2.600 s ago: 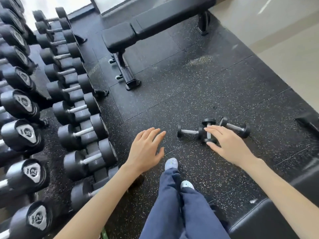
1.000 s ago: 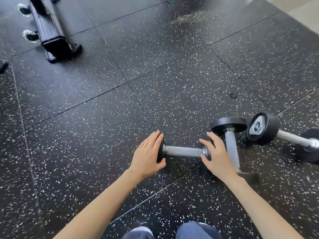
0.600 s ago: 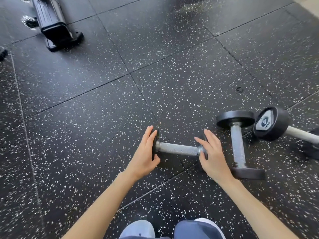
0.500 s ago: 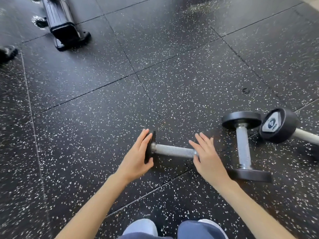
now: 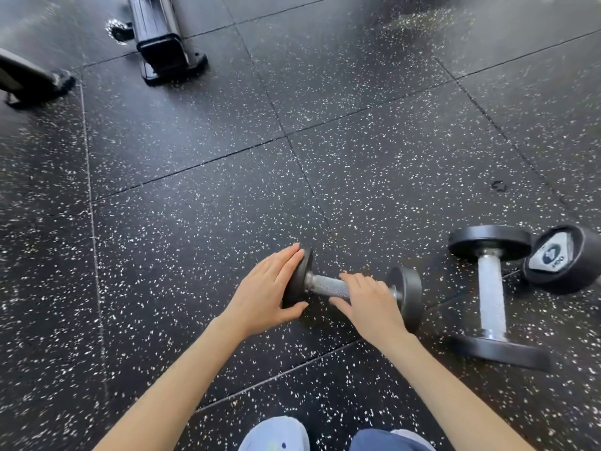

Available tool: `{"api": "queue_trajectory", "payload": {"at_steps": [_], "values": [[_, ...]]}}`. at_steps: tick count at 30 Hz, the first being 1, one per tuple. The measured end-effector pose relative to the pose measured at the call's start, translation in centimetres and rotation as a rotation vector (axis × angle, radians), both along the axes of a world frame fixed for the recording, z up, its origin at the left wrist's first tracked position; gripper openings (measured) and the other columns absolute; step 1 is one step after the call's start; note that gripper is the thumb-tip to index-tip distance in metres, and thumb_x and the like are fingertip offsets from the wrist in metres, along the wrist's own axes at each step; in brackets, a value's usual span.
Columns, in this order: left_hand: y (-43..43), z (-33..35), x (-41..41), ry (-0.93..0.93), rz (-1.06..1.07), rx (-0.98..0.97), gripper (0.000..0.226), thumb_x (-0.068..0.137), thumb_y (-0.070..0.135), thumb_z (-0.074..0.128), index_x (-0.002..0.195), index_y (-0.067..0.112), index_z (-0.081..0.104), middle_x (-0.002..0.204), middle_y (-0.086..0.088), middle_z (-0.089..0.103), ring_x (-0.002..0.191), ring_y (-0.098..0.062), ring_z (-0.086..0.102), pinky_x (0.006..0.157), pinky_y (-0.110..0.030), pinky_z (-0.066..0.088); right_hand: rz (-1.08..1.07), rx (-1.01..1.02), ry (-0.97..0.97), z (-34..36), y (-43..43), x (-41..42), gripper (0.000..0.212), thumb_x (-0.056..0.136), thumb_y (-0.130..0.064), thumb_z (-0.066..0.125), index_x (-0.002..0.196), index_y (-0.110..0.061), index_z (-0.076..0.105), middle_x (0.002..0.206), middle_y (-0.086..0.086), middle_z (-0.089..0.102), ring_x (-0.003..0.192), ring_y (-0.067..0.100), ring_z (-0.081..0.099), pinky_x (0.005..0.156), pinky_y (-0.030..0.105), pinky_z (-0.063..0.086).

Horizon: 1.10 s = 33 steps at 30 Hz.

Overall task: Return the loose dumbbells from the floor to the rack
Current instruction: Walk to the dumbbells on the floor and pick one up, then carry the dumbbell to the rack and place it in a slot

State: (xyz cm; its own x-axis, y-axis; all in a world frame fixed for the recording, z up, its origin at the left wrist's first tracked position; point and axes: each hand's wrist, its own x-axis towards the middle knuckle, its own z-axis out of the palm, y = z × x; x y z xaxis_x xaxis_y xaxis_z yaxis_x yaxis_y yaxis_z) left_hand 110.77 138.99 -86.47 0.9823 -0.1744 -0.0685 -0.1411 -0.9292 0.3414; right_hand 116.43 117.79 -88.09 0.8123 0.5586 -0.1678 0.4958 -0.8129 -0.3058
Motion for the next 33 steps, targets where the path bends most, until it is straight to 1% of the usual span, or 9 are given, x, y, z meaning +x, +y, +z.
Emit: {"api": "queue_trajectory", "payload": {"at_steps": [2, 4, 9, 13, 15, 20, 24, 29, 33], "values": [[0.4, -0.4, 0.2, -0.007, -0.017, -0.048, 0.088, 0.079, 0.06, 0.051, 0.147, 0.011, 0.025, 0.154, -0.004, 0.03, 0.137, -0.016, 0.031, 0.114, -0.03, 0.024, -0.006, -0.029, -0.108, -0.9, 0.1, 0.0, 0.042, 0.073, -0.051, 0.067, 0.095, -0.016, 0.064, 0.078, -0.003, 0.064, 0.069, 0.02, 0.061, 0.06, 0.031, 0.046], [0.6, -0.7, 0.4, -0.009, -0.028, -0.086, 0.088, 0.08, 0.059, 0.054, 0.148, 0.013, 0.024, 0.154, -0.003, 0.028, 0.137, -0.015, 0.029, 0.115, -0.028, 0.022, -0.03, -0.008, -0.154, -1.5, 0.4, 0.2, 0.041, 0.072, -0.057, 0.062, 0.084, -0.017, 0.062, 0.069, -0.005, 0.06, 0.061, 0.018, 0.059, 0.055, 0.029, 0.044], [0.6, -1.2, 1.2, -0.001, 0.007, -0.184, 0.084, 0.081, 0.054, 0.056, 0.147, 0.012, 0.027, 0.155, 0.0, 0.025, 0.139, -0.013, 0.027, 0.114, -0.018, 0.014, -0.06, -0.014, -0.162, -1.9, 1.1, 1.5, 0.055, 0.072, -0.073, 0.036, 0.07, -0.02, 0.052, 0.055, -0.008, 0.055, 0.048, 0.015, 0.056, 0.045, 0.025, 0.032], [0.2, -2.1, 1.9, -0.003, 0.068, -0.314, 0.08, 0.083, 0.048, 0.054, 0.148, 0.014, 0.022, 0.156, 0.003, 0.02, 0.143, -0.009, 0.022, 0.116, -0.02, 0.016, -0.05, -0.042, -0.14, -1.7, 1.4, 2.7, 0.057, 0.07, -0.079, 0.037, 0.062, -0.022, 0.04, 0.046, -0.004, 0.055, 0.04, 0.017, 0.055, 0.04, 0.024, 0.024], [0.2, -2.5, 2.2, 0.003, 0.086, -0.371, 0.079, 0.083, 0.047, 0.055, 0.148, 0.016, 0.021, 0.157, 0.003, 0.021, 0.143, -0.009, 0.021, 0.116, -0.022, 0.019, -0.039, -0.049, -0.124, -1.7, 1.4, 3.1, 0.057, 0.068, -0.079, 0.042, 0.063, -0.023, 0.036, 0.05, -0.003, 0.057, 0.045, 0.019, 0.057, 0.042, 0.025, 0.026], [-0.3, -0.9, 2.1, 0.074, 0.156, -0.523, 0.081, 0.081, 0.048, 0.056, 0.148, 0.021, 0.021, 0.156, 0.007, 0.023, 0.142, -0.005, 0.022, 0.115, -0.02, 0.02, -0.012, -0.147, 0.052, 0.9, 1.1, 3.4, 0.061, 0.072, -0.081, 0.039, 0.079, -0.021, 0.047, 0.077, -0.002, 0.065, 0.076, 0.022, 0.063, 0.057, 0.032, 0.034], [-0.9, 5.2, 1.4, 0.093, 0.171, -0.572, 0.082, 0.081, 0.049, 0.056, 0.148, 0.014, 0.022, 0.154, 0.002, 0.026, 0.142, -0.01, 0.025, 0.115, -0.022, 0.022, 0.039, -0.149, 0.074, 7.4, 0.7, 3.4, 0.062, 0.072, -0.08, 0.04, 0.088, -0.021, 0.053, 0.082, -0.002, 0.067, 0.08, 0.021, 0.064, 0.058, 0.03, 0.034], [-1.1, 17.5, 1.2, 0.049, 0.215, -0.592, 0.081, 0.081, 0.048, 0.055, 0.145, 0.008, 0.027, 0.152, -0.005, 0.031, 0.142, -0.013, 0.028, 0.115, -0.025, 0.024, 0.104, -0.126, 0.047, 19.6, 1.2, 3.9, 0.065, 0.071, -0.08, 0.037, 0.088, -0.021, 0.055, 0.083, -0.001, 0.069, 0.081, 0.024, 0.065, 0.057, 0.03, 0.032], [-0.9, 28.8, 1.3, -0.024, 0.269, -0.64, 0.079, 0.084, 0.052, 0.053, 0.141, 0.001, 0.033, 0.149, -0.01, 0.035, 0.141, -0.018, 0.03, 0.115, -0.03, 0.025, 0.13, -0.097, -0.014, 30.4, 1.9, 4.3, 0.07, 0.067, -0.083, 0.025, 0.074, -0.02, 0.054, 0.067, -0.001, 0.067, 0.063, 0.026, 0.065, 0.049, 0.029, 0.037]]}}
